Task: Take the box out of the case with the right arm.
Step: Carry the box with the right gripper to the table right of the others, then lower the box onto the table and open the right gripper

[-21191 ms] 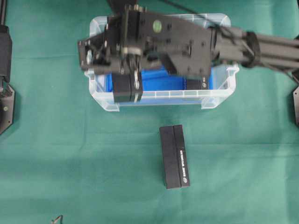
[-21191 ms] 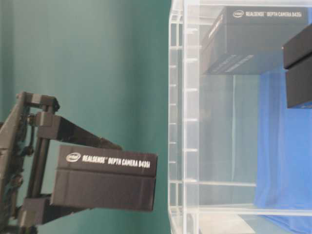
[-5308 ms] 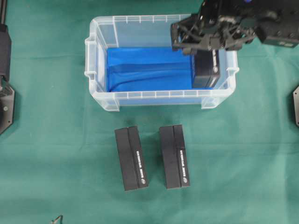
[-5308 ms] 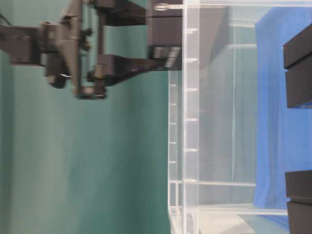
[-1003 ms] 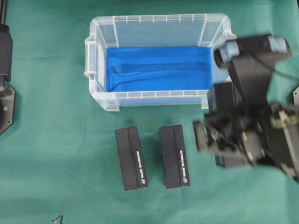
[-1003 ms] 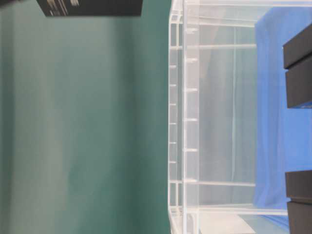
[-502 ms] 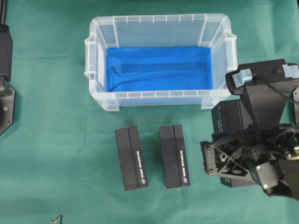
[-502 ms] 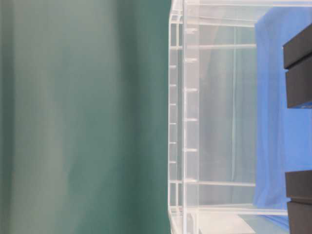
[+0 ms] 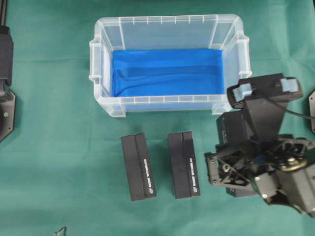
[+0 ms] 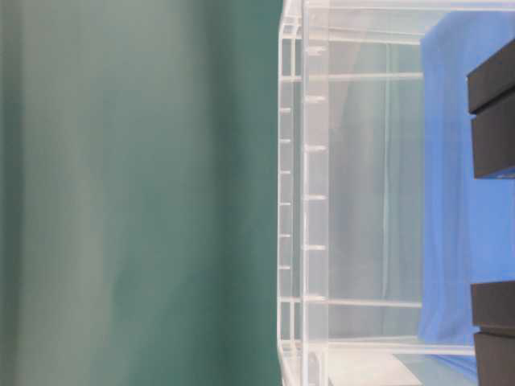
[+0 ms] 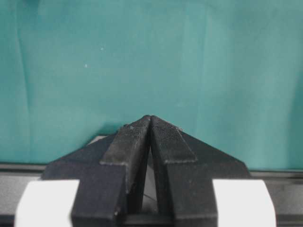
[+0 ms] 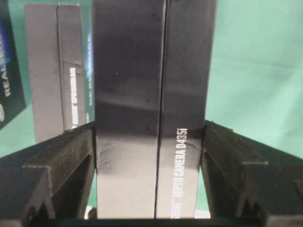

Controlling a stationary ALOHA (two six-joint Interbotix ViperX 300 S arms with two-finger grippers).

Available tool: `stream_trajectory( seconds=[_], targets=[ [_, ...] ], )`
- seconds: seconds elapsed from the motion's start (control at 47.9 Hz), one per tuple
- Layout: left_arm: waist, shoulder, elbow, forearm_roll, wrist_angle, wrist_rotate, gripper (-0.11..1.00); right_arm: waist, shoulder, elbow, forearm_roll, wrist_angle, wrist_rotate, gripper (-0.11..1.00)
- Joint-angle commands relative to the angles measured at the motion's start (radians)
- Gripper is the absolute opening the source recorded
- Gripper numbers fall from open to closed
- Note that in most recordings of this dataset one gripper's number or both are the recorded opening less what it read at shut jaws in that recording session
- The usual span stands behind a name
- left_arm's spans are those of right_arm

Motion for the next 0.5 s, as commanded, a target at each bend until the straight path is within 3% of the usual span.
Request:
stream_trajectory(
  seconds=[0.0,0.209,0.481],
  targets=[
    [-0.003,-0.002,-0.028,0.002,-0.005,0.002,0.00,-0.011,-0.018,0.057,0.012,-0.075,0.018,0.65],
    [-0.003,-0.002,-0.026,0.002,-0.005,0.002,0.00,-0.015,-0.018,0.225,0.060,-0.224,0.083,0.65],
    [-0.003,-0.002,-0.026,0.002,-0.006,0.003,0.00,-0.023,-0.012,0.388,0.071,-0.426,0.126,0.65]
  ],
)
